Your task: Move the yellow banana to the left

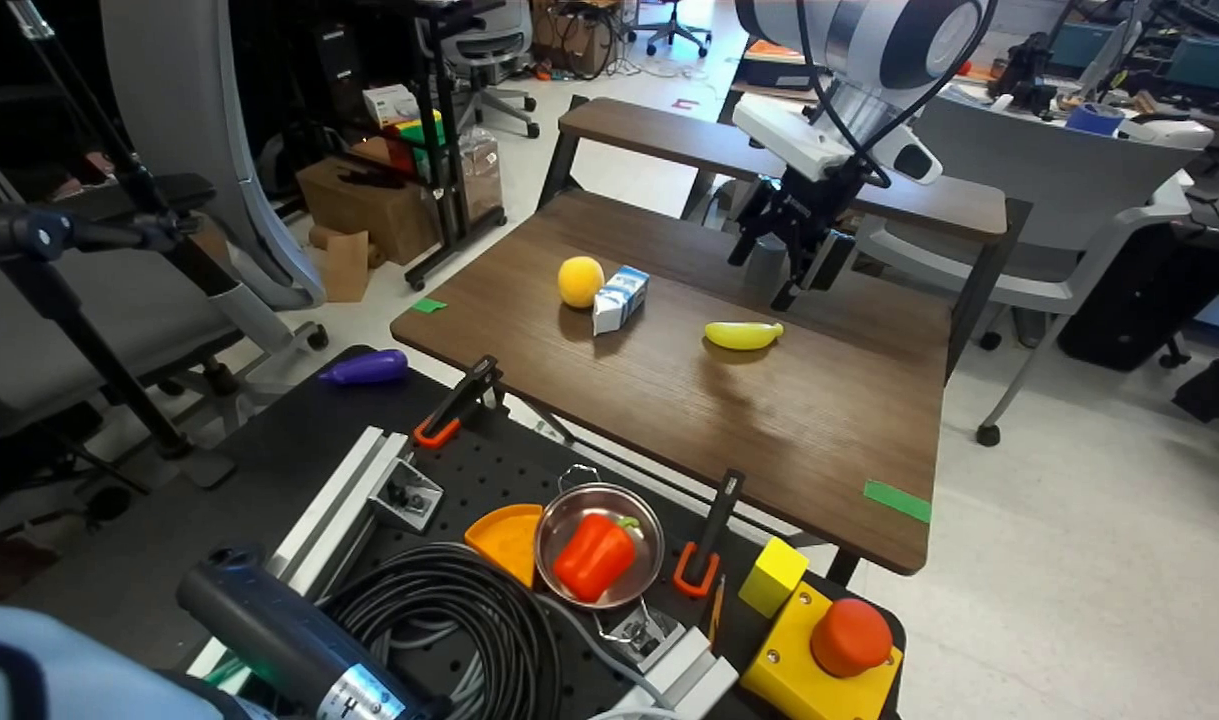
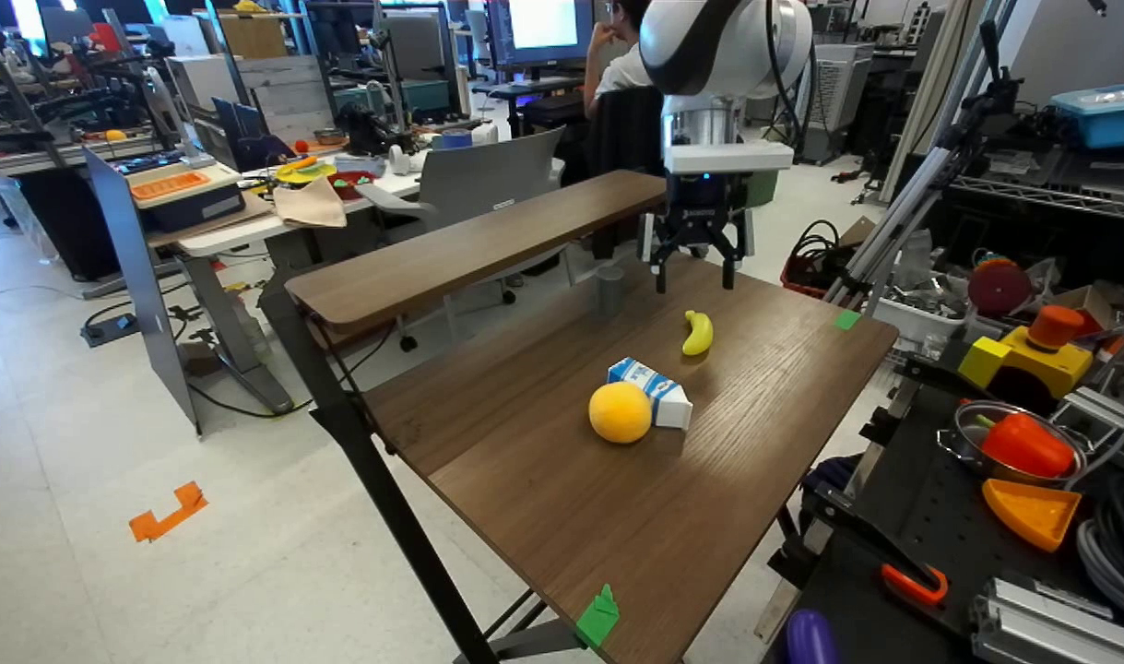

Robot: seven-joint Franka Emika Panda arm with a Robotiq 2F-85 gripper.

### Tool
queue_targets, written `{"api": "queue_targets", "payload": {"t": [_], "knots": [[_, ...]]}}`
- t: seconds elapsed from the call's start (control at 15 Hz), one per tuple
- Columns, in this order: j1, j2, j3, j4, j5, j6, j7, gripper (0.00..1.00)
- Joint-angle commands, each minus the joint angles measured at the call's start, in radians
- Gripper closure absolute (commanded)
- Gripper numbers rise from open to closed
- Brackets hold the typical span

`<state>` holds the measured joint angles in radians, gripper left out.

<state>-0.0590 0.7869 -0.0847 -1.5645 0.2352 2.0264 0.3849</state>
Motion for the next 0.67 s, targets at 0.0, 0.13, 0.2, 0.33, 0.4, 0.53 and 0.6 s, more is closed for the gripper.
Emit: {"api": "queue_targets", "payload": {"t": [0.0,0.13,0.2,0.33,0.4,0.53,0.6], "knots": [[-0.001,0.078,-0.005,0.075,0.017,0.007,0.057,0.0],[-0.005,0.11,-0.007,0.102,0.02,0.002,0.08,0.0],[-0.005,0.13,-0.009,0.118,0.019,-0.003,0.093,0.0],[-0.007,0.16,-0.009,0.148,0.02,-0.019,0.114,0.0],[-0.008,0.173,-0.009,0.161,0.021,-0.026,0.126,0.0],[-0.008,0.198,-0.011,0.187,0.022,-0.037,0.151,0.0],[-0.006,0.209,-0.012,0.201,0.021,-0.047,0.165,0.0]]}}
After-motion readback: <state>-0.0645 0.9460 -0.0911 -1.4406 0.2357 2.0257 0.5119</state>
